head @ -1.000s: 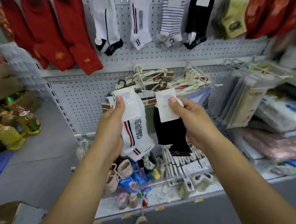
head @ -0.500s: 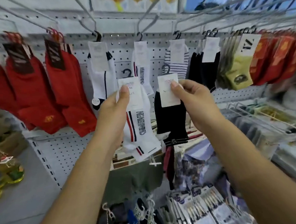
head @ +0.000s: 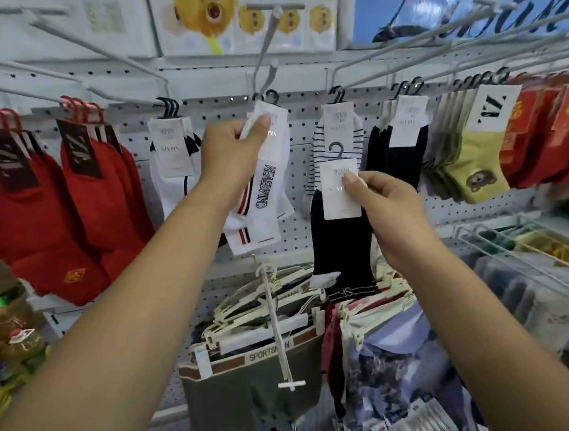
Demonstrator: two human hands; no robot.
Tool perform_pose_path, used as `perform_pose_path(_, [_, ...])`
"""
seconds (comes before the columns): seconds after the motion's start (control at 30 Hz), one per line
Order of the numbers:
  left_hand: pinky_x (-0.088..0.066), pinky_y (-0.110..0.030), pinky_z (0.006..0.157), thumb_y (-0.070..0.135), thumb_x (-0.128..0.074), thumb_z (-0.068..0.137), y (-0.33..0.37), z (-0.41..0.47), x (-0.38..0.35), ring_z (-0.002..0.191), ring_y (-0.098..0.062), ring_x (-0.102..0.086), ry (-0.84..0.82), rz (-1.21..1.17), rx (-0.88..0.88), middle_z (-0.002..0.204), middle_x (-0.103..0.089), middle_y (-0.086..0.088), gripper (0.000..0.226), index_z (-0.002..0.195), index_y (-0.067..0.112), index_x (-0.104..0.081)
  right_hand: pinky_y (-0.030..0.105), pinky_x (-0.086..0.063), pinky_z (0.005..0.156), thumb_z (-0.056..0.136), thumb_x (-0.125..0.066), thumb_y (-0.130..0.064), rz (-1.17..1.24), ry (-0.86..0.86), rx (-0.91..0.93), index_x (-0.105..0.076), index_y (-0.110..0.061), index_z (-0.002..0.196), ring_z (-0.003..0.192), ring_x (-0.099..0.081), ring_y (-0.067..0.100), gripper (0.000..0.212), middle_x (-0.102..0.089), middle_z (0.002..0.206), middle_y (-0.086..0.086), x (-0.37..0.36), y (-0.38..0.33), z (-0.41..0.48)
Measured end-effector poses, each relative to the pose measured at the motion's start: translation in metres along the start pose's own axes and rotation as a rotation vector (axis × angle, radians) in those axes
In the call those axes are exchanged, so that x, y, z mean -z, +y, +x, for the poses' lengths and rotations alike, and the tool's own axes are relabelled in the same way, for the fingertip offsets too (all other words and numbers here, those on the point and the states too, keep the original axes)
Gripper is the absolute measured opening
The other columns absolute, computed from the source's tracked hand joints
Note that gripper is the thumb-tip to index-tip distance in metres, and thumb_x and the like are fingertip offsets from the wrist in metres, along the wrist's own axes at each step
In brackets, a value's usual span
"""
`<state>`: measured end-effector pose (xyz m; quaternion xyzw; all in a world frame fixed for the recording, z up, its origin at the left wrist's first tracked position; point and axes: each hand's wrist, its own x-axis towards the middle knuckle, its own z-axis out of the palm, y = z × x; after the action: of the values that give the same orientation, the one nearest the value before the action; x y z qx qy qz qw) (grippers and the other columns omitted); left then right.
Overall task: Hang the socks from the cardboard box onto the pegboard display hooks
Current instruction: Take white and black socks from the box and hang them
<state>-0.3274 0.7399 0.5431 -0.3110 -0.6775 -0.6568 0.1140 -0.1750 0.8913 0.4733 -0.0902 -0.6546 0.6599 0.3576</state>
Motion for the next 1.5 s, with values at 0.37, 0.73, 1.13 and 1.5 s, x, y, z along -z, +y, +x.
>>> perform_pose_path(0.37, [-0.032,-0.030,0.062,0.038,-0.059,0.101,-0.011,0.010,-0.006,0.067,-0.018,-0.046,0.088,-0.003,0.066,0.073,-0.051,-0.010,0.049,0.078,-0.005,-0.057,0.025,-0.058,0.074,0.096,-0.066,-0.037,0.024,-0.063,0.012,-0.075,-0.016,0.107,0.092,-0.075,0.016,0.025,-0.079,0.097,0.000,0.001,-0.004,0.026])
perform_pose_path(0.73, [-0.053,-0.020,0.056,0.051,-0.046,0.104,-0.032,-0.025,-0.022,0.078,-0.009,-0.071,0.074,0.105,0.331,0.086,-0.075,0.010,0.033,0.099,0.025,-0.067,0.029,-0.059,0.079,0.097,-0.065,-0.033,0.056,-0.066,0.015,-0.075,-0.017,0.106,0.094,-0.075,0.017,0.021,-0.079,0.099,0.001,0.031,0.002,0.032])
perform_pose_path(1.13, [-0.048,-0.033,0.093,0.037,-0.066,0.096,-0.010,-0.093,-0.113,0.109,-0.019,-0.056,0.506,0.358,0.127,0.123,-0.055,-0.005,0.033,0.118,0.015,-0.055,0.042,-0.061,0.087,0.096,-0.067,-0.033,0.004,-0.114,0.017,-0.074,-0.014,0.104,0.093,-0.074,0.023,0.022,-0.077,0.100,0.007,0.117,-0.020,0.057])
perform_pose_path(1.5, [-0.047,-0.032,0.108,0.030,-0.070,0.096,0.083,-0.065,-0.171,0.121,-0.002,-0.058,0.398,0.123,-0.209,0.126,-0.060,0.013,0.032,0.124,0.028,-0.055,0.047,-0.059,0.084,0.100,-0.060,-0.036,-0.039,-0.050,0.192,-0.067,-0.026,0.092,0.091,-0.071,0.019,0.014,-0.075,0.093,-0.001,0.156,-0.044,0.091])
